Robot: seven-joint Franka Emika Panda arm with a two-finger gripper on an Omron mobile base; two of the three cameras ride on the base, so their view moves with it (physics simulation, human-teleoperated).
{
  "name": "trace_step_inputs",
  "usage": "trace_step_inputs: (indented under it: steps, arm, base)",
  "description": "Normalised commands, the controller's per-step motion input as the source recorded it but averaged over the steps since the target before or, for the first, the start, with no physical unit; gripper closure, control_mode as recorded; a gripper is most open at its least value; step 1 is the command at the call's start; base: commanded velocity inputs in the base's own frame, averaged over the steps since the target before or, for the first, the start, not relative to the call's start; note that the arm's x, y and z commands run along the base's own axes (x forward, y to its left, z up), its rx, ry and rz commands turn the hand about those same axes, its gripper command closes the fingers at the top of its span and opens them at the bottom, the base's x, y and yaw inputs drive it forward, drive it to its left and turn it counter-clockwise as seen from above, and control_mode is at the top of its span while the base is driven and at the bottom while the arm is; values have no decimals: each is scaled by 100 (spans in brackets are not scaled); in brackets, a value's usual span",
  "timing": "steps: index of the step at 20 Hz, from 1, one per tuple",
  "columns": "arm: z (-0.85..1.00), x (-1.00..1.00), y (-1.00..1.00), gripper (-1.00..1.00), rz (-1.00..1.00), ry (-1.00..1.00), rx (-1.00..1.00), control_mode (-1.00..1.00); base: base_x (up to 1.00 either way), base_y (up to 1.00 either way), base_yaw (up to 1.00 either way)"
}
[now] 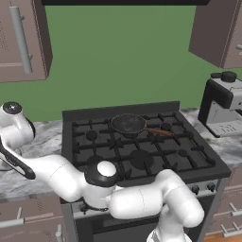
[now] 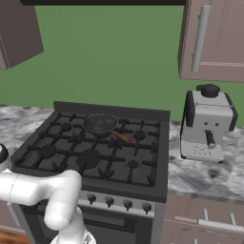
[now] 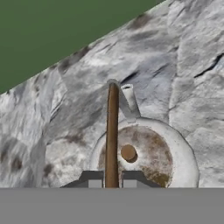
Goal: Pick the kettle from the counter and place it on a stove burner. Then turn the burner on.
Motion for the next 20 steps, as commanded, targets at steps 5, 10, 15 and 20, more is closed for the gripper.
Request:
trace_step_inputs:
  steps: [5, 10, 15, 20]
  arm:
    - [17, -72, -23, 100, 0, -17, 0, -100]
    - [38, -92, -64, 100, 0, -27, 0, -100]
    - [16, -100, -98, 100, 0, -28, 0, -100]
    - [1, -100, -100, 100, 0, -27, 0, -100]
  base:
    - [0, 0, 0]
    - [0, 0, 0]
    - [0, 0, 0]
    - [0, 0, 0]
